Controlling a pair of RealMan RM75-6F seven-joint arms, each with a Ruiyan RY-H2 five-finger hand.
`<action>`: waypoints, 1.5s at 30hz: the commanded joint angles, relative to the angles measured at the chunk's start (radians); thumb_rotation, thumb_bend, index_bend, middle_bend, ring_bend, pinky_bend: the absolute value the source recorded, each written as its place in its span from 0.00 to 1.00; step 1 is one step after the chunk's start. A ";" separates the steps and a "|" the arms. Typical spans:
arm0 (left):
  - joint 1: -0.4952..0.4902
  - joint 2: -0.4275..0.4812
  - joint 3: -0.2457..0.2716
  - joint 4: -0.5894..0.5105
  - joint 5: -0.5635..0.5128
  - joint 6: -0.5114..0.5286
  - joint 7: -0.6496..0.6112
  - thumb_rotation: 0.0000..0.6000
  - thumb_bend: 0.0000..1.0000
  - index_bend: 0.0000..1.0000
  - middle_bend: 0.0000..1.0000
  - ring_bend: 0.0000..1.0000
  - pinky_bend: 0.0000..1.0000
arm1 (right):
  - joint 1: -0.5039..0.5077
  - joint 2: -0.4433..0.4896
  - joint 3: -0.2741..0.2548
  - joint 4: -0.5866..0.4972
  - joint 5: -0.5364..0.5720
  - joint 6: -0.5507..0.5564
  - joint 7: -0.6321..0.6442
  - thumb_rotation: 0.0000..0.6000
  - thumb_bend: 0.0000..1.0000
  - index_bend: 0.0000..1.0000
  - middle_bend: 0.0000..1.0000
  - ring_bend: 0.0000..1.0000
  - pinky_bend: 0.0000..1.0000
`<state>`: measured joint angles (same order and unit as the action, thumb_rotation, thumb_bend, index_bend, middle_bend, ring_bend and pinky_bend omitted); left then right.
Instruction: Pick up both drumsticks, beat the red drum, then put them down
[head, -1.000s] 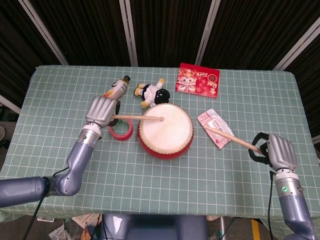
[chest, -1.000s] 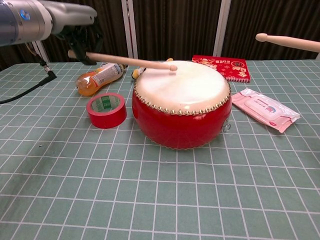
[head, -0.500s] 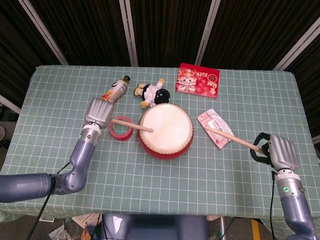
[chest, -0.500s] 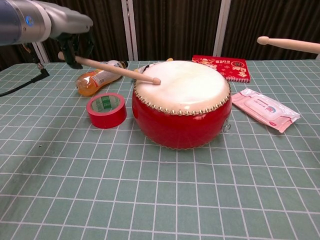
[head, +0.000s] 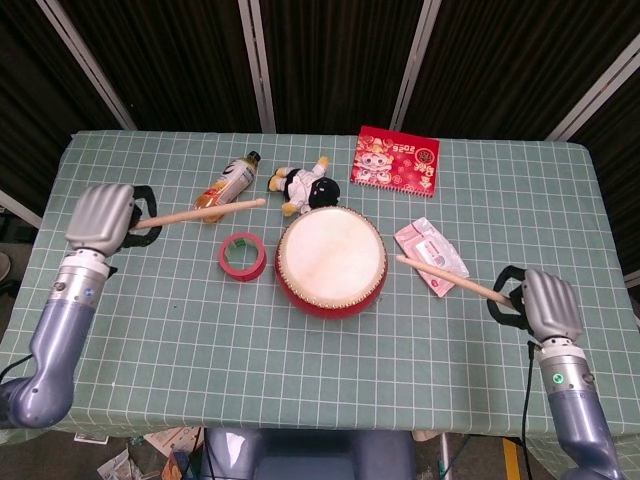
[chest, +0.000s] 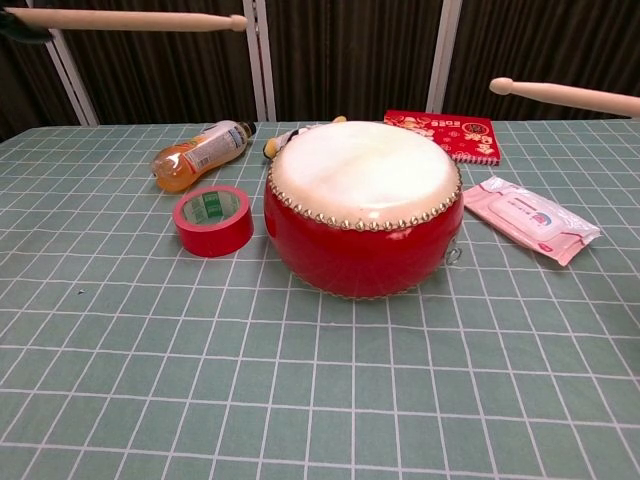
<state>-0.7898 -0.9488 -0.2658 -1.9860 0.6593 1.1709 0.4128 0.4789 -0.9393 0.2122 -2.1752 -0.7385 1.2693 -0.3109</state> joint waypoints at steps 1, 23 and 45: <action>0.100 0.083 0.038 -0.058 0.092 -0.016 -0.123 1.00 0.62 0.79 1.00 1.00 1.00 | 0.035 0.022 0.031 -0.019 0.049 -0.055 0.011 1.00 0.86 1.00 1.00 1.00 1.00; 0.236 0.196 0.020 0.028 0.362 -0.143 -0.548 1.00 0.62 0.79 1.00 1.00 1.00 | 0.357 -0.015 0.105 0.009 0.447 -0.109 -0.260 1.00 0.86 1.00 1.00 1.00 1.00; 0.242 0.179 0.023 0.032 0.375 -0.159 -0.520 1.00 0.62 0.79 1.00 1.00 1.00 | 0.391 -0.342 -0.049 0.169 0.276 0.327 -0.551 1.00 0.86 1.00 1.00 1.00 1.00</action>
<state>-0.5491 -0.7695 -0.2434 -1.9512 1.0325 1.0099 -0.1100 0.9057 -1.3396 0.1274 -1.9344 -0.4191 1.5675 -0.9384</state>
